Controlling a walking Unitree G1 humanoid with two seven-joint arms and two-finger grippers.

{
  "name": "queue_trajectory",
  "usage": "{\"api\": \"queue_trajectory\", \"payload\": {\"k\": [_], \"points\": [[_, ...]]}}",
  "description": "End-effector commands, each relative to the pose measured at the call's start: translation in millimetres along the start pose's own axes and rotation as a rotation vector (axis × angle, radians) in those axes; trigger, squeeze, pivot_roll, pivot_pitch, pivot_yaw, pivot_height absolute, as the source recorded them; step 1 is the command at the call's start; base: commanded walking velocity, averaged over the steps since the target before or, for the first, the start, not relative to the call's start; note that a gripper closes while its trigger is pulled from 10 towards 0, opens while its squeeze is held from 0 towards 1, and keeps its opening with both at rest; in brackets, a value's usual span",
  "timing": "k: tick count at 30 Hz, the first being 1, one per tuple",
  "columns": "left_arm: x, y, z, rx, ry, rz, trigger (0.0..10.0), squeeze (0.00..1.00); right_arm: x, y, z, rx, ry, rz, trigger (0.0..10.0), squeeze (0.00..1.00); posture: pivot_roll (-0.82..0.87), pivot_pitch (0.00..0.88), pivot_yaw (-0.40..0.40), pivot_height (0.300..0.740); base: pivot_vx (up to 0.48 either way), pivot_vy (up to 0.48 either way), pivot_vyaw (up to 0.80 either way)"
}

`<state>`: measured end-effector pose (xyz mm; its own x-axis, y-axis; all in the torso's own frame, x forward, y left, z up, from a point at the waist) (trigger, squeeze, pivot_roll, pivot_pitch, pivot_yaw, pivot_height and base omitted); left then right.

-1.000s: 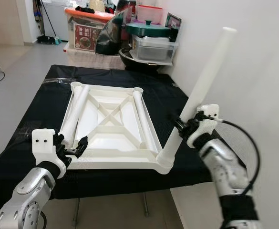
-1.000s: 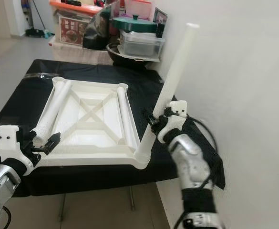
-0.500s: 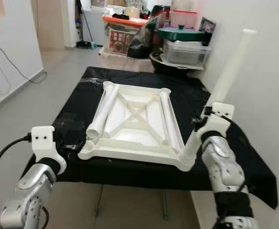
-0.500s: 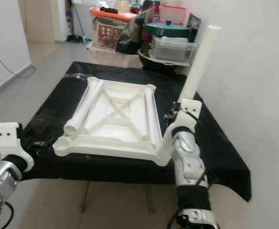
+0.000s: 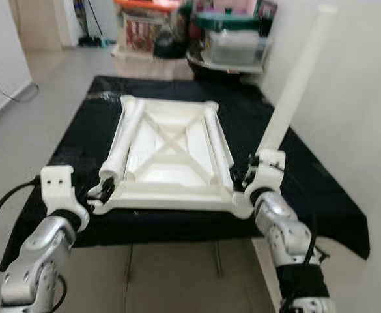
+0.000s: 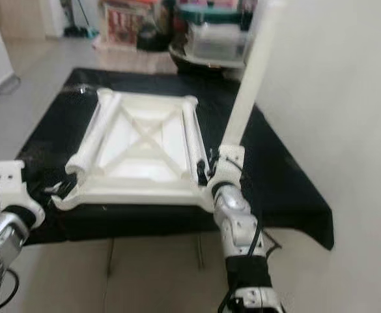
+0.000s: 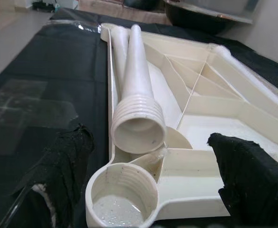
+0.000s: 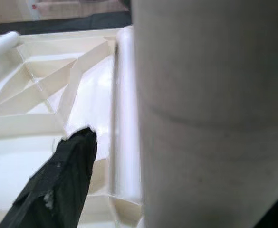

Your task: Building children table

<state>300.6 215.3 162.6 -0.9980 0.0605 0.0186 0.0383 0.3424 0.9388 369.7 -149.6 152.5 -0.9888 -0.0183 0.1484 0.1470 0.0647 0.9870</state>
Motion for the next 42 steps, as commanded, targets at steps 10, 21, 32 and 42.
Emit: {"api": "queue_trajectory", "payload": {"k": [10, 21, 32, 42], "points": [[-4.4, -3.2, -1.4, -0.011, -0.015, 0.017, 10.0, 0.0, 7.0, 51.1, -42.1, -0.014, 0.183, -0.218, 10.0, 0.0, 0.08, 0.0, -0.118, 0.74, 0.0, 0.0, 0.0], [-7.8, -2.7, -6.5, -0.019, -0.047, 0.017, 10.0, 0.0, 9.9, 81.7, -61.5, 0.131, 0.486, -0.317, 10.0, 0.0, 0.08, 0.0, -0.117, 0.74, 0.0, 0.0, 0.0], [-10.5, -2.7, -12.1, -0.023, -0.072, 0.014, 10.0, 0.0, -4.5, 70.6, -67.0, 0.214, 0.667, -0.231, 2.5, 0.0, 0.09, 0.0, -0.128, 0.74, 0.0, 0.0, 0.0], [-10.2, -2.8, -13.7, -0.024, -0.081, 0.014, 10.0, 0.0, -19.3, 69.5, -67.2, 0.197, 0.649, -0.208, 0.0, 0.0, 0.11, 0.0, -0.136, 0.74, 0.0, 0.0, 0.0]]}}
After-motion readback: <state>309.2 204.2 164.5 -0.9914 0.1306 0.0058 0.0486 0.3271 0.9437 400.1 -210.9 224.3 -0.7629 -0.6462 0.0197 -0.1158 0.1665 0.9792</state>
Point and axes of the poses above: a point about 5 cm out from each wrist's last joint towards the gripper, its own x axis pointing back from the gripper into the wrist, its own y axis along the axis of the wrist's last joint, z = x × y, the point moved 3 cm from there along -x, pointing out of the wrist towards the gripper, and after that the axes turned 12 degrees about x, right-handed, at the moved point
